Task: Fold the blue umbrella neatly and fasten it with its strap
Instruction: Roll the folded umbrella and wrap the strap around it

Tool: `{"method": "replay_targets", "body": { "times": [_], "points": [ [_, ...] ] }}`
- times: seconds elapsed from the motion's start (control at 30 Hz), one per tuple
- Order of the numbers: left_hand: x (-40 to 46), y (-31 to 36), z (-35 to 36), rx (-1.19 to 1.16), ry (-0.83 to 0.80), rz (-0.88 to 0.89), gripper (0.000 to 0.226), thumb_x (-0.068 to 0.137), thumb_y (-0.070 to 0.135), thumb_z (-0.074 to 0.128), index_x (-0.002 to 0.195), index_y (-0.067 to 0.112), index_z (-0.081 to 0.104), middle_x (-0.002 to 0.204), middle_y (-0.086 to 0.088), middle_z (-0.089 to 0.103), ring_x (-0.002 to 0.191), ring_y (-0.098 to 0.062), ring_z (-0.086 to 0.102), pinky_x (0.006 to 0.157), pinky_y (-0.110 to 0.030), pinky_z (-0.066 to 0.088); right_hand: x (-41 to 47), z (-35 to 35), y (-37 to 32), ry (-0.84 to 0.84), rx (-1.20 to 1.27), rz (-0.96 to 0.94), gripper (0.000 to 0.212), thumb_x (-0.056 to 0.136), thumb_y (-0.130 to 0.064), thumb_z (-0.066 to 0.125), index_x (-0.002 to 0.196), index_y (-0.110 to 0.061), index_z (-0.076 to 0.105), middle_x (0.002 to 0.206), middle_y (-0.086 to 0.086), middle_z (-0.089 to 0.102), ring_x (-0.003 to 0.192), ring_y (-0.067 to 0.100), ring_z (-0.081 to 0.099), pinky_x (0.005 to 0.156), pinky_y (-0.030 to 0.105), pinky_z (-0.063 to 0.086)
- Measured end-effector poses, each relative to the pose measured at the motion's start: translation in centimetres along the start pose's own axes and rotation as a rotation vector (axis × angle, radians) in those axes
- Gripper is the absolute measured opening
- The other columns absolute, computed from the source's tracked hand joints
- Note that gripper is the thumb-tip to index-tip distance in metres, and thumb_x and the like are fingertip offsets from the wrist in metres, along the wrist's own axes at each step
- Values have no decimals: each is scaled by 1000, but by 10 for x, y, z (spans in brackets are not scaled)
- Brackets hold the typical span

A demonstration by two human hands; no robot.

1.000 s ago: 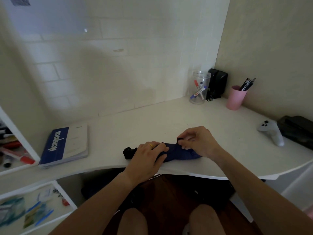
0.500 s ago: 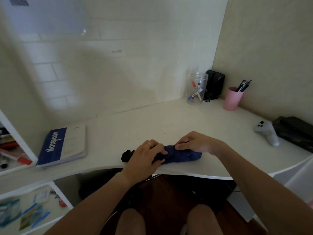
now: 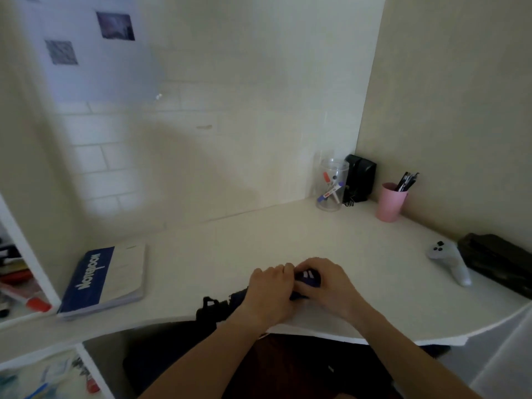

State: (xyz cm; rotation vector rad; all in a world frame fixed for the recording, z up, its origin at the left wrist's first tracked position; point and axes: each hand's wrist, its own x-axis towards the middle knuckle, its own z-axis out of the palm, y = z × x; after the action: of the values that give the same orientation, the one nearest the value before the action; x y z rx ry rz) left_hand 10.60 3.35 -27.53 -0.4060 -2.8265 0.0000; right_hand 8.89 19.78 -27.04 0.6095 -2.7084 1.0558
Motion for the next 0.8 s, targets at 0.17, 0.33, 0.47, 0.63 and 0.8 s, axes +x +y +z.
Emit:
{"method": "replay_targets", "body": {
  "times": [0.17, 0.33, 0.47, 0.63, 0.8],
  "points": [
    [10, 0, -30, -676, 295, -301, 41, 91, 57, 62, 98, 17, 54, 90, 2, 67, 76, -19, 66, 61, -30, 47, -36, 20, -40, 550, 158, -35, 54, 91, -19, 71, 137, -33, 45, 134, -13, 48, 123, 4, 52, 97, 15, 43],
    [28, 5, -94, -1837, 287, -730, 37, 92, 42, 70, 107, 10, 61, 92, -12, 74, 73, -23, 76, 66, -38, 62, -53, 47, -74, 296, 12, -34, 71, 90, -67, 39, 151, -31, 32, 108, -3, 64, 66, 4, 67, 55, 5, 45],
    [25, -7, -124, -2067, 216, -656, 29, 87, 25, 77, 106, 5, 68, 96, -15, 77, 90, -32, 77, 85, -47, 60, -43, 17, -90, 340, -37, -5, 66, 88, -69, 38, 145, -38, 37, 95, -12, 68, 53, 4, 61, 47, 6, 40],
    [18, -40, -160, -2331, 161, -379, 18, 83, 20, 77, 84, 12, 60, 71, -5, 63, 60, -19, 62, 66, -31, 55, -45, -11, -105, 166, 744, 176, 46, 65, -56, 70, 109, -45, 67, 90, -28, 75, 87, 23, 64, 69, 5, 43],
    [5, -35, -153, -2565, -3, 5, 30, 71, 12, 87, 89, 10, 63, 73, -4, 61, 65, -19, 62, 68, -32, 57, -60, -39, -126, -225, 1424, 268, 31, 93, -13, 63, 121, -15, 74, 84, 32, 66, 55, 25, 41, 49, 25, 31]
  ]
}}
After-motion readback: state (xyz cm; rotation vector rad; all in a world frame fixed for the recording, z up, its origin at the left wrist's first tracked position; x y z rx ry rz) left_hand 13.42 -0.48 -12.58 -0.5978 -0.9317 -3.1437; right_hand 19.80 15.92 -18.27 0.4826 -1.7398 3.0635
